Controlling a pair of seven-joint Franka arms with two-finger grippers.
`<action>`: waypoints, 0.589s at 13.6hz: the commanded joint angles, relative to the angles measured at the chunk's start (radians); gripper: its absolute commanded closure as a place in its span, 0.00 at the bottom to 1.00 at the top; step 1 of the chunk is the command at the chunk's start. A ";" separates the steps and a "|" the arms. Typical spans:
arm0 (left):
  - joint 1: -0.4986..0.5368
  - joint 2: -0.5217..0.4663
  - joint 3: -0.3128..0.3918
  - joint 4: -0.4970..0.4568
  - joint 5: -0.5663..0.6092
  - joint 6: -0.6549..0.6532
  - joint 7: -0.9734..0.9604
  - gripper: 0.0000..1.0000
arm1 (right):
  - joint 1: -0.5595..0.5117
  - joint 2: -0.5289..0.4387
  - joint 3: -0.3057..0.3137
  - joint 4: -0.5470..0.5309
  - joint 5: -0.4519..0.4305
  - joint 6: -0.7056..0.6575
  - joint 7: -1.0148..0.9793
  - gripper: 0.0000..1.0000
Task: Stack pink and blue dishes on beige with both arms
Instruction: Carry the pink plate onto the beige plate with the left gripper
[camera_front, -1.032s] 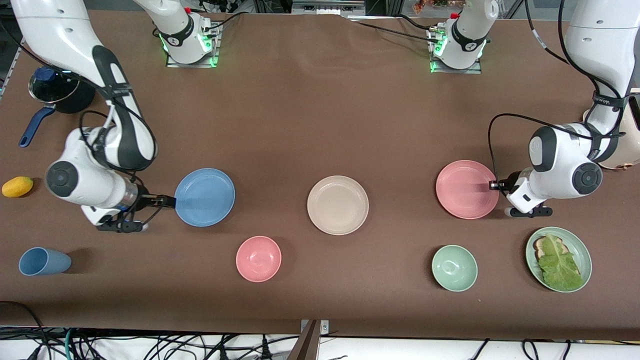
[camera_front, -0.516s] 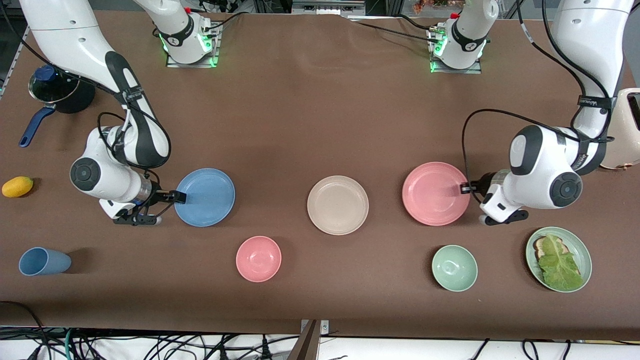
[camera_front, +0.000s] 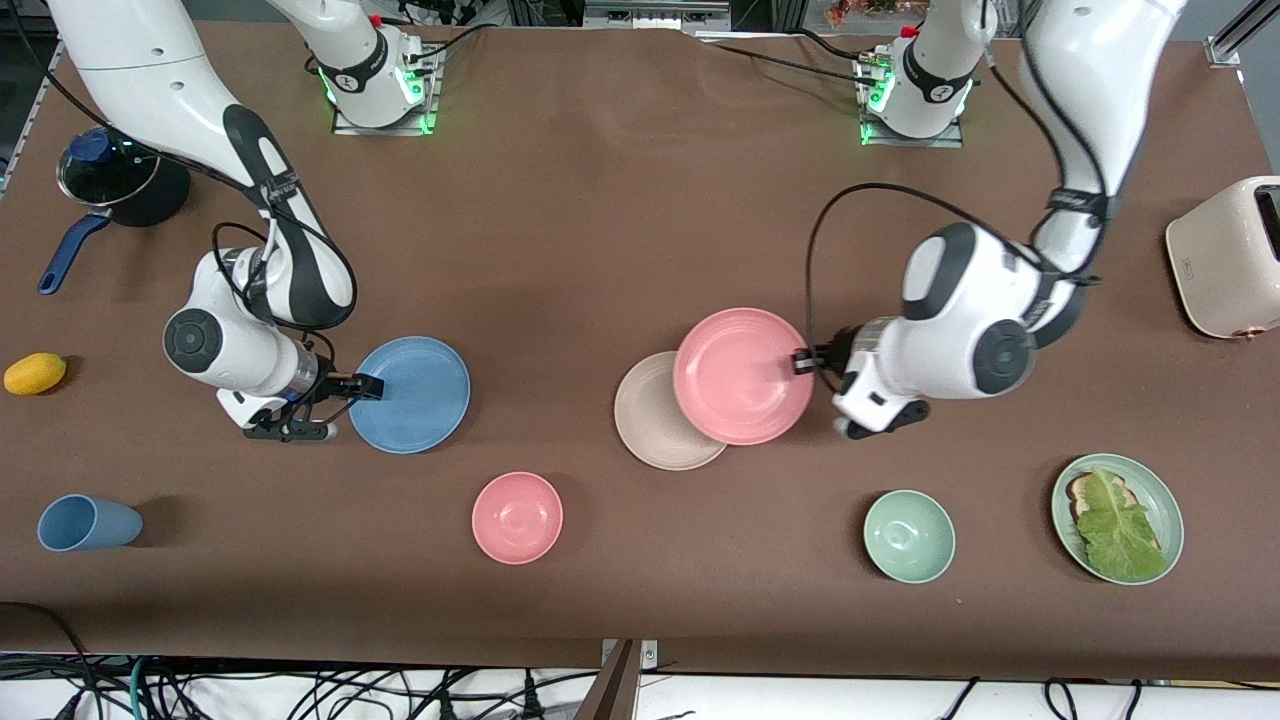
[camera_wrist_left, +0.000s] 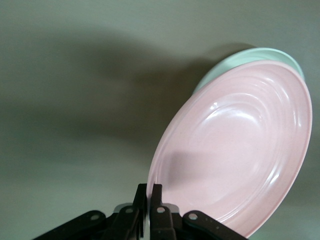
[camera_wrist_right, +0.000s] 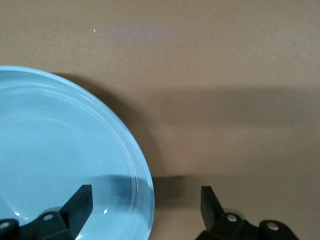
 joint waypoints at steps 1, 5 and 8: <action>-0.063 0.111 0.013 0.093 -0.016 0.051 -0.047 1.00 | -0.006 -0.021 0.009 -0.031 0.007 0.018 0.009 0.06; -0.076 0.145 0.018 0.095 0.009 0.091 -0.049 1.00 | -0.006 -0.020 0.009 -0.031 0.007 0.018 0.009 0.19; -0.077 0.140 0.029 0.107 0.027 0.094 -0.047 0.00 | -0.006 -0.020 0.010 -0.032 0.007 0.018 0.009 0.34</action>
